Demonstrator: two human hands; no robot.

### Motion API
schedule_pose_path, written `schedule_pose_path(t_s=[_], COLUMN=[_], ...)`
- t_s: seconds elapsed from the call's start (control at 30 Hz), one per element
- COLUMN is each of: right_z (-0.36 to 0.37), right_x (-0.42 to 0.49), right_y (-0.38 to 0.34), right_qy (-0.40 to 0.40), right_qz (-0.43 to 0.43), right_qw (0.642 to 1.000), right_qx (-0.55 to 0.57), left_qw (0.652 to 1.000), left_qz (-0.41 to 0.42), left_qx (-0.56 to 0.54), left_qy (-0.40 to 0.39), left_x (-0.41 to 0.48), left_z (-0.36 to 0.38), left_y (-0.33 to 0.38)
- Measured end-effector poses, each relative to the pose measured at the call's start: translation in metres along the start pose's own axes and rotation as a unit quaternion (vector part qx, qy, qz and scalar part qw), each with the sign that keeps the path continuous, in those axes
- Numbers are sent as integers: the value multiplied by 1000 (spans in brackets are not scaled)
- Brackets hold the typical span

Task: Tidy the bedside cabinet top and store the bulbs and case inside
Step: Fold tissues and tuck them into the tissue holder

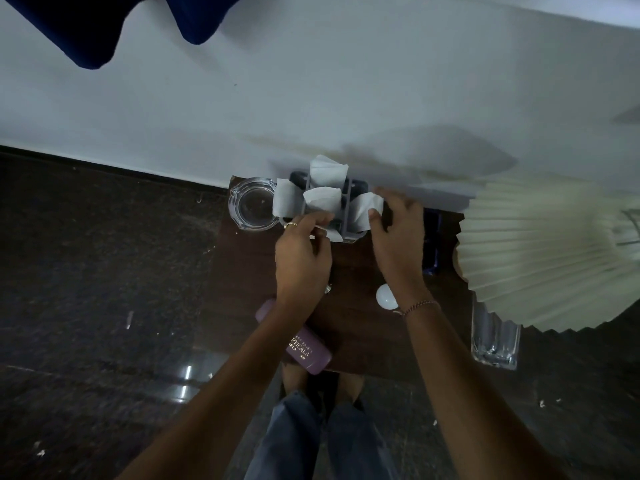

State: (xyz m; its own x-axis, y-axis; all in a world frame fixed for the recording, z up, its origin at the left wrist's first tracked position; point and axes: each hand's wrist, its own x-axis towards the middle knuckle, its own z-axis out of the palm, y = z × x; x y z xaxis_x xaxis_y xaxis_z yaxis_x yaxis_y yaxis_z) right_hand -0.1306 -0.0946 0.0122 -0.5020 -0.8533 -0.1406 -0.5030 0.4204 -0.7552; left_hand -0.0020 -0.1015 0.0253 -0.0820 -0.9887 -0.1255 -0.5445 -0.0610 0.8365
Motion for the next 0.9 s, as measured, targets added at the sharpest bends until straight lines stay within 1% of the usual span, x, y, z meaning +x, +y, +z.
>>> schedule_pose_path(t_s=[0.13, 0.2, 0.37, 0.47, 0.57, 0.77, 0.9], right_z=[7, 6, -10, -19, -22, -19, -14], right_x=[0, -2, -22, -43, -65, -104, -120], right_y=[4, 7, 12, 17, 20, 15, 22], right_qy=[-66, -60, 23, 15, 16, 18, 6], right_qz=[-52, -66, -80, -61, -48, -37, -25], right_qw=[984, 979, 989, 995, 997, 999, 999], right_qx=[-159, -181, -121, -76, -61, -2, 29], left_qw=[1000, 1000, 997, 995, 994, 996, 995], left_qz=[-1, -7, -55, -76, -79, -64, -84], left_qx=[10, 3, -37, -51, -53, -10, 4], left_qy=[-13, -17, -38, -49, -51, -60, -55], left_x=[-7, -11, -21, -26, -30, -41, -57], left_z=[8, 10, 13, 12, 5, -20, -21], left_y=[1, 1, 2, 0, -2, -11, -22])
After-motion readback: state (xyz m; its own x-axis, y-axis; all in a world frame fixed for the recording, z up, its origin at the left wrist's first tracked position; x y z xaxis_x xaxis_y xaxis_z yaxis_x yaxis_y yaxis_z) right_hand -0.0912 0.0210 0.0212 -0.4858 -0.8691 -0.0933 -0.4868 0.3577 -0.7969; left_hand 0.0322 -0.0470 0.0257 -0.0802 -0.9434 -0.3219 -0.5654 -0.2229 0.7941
